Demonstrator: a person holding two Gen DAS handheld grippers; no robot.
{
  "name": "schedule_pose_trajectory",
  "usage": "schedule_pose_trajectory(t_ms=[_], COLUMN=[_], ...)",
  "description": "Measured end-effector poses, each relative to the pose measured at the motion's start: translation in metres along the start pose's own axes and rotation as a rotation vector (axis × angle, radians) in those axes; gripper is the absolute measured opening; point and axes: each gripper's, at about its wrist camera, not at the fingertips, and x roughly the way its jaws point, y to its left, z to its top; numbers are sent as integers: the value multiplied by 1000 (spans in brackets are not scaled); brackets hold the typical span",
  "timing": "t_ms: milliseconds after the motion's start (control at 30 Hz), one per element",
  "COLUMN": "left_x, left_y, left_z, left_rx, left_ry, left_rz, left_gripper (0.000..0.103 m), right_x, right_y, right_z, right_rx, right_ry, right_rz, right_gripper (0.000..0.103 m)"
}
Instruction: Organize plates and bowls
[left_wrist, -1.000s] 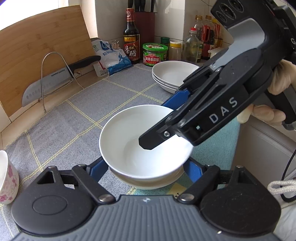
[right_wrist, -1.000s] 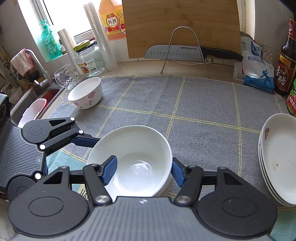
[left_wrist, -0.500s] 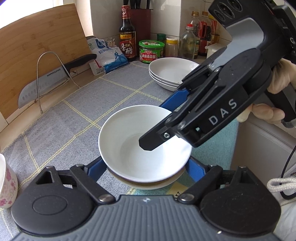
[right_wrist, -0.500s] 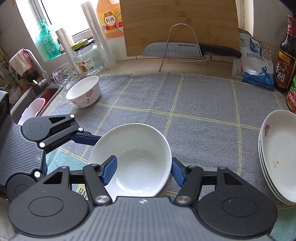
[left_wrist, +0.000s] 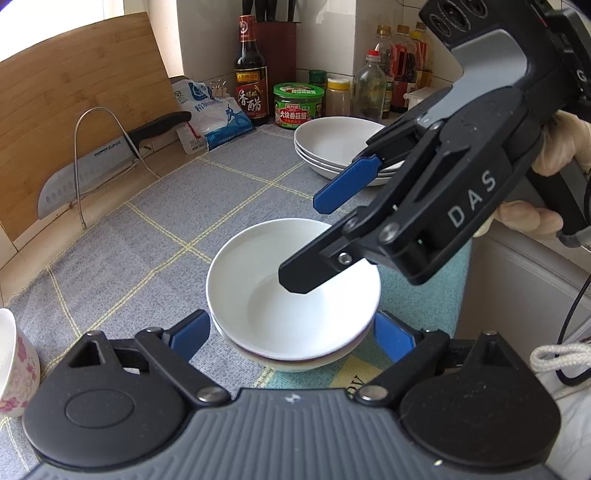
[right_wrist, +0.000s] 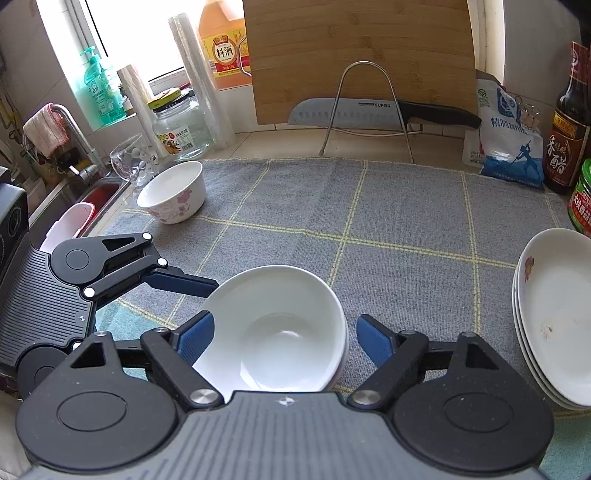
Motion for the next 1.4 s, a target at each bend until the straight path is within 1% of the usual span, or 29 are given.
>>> schedule_pose_trajectory(t_ms=[133,300,433,633,867,933,1033,1200,1400], left_x=[-10,-23,-33,-42,-49,-51,-53,-51,-43], left_y=[6,17,31,58,96,109,125,148,166], left_z=[-3,-10,-19,-37,-65,-74,-86,-94,-95], left_rx=[-12,-35,-81,-187,-372,-437,-490,-521,-506], left_ry=[-11,-18,-22,-29,-30,-39,-50,-76,-101], left_rz=[12,57,106,198,374,405,444,489,532], left_gripper=[95,95,95,95,95,95,95,95,95], right_x=[-2,0,4,17,39,47,59,83,115], right_y=[4,12,21,40,66,74,85,103,116], right_z=[3,10,16,29,52,60,71,94,122], right_rx=[-18,-43,-64,-112,-170,-185,-218,-271,-310], right_ry=[-19,-32,-41,-36,-23,-17,-9,3,31], right_rz=[-12,-16,-10,0,34,46,65,96,129], right_gripper=[99,101,103,103,103,103,103,103,103])
